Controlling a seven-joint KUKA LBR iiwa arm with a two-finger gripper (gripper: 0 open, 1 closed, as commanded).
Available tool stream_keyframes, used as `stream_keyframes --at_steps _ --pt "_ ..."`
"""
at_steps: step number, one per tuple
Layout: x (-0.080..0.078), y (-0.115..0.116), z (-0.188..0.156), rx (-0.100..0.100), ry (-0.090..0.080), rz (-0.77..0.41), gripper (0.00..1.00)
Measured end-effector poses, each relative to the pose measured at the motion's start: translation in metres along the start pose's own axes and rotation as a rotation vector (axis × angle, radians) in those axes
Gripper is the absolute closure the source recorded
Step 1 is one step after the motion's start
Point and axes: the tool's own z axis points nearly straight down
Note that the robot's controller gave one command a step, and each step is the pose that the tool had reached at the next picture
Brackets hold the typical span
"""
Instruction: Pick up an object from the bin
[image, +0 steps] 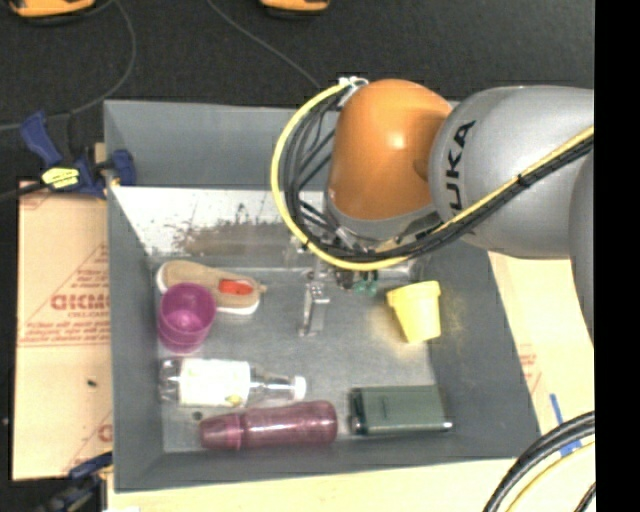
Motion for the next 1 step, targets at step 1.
stream_keyframes --at_steps 1 --pt "-0.0012 -0.0005 -0.0051 -0.001 -0.008 0.002 0.0"
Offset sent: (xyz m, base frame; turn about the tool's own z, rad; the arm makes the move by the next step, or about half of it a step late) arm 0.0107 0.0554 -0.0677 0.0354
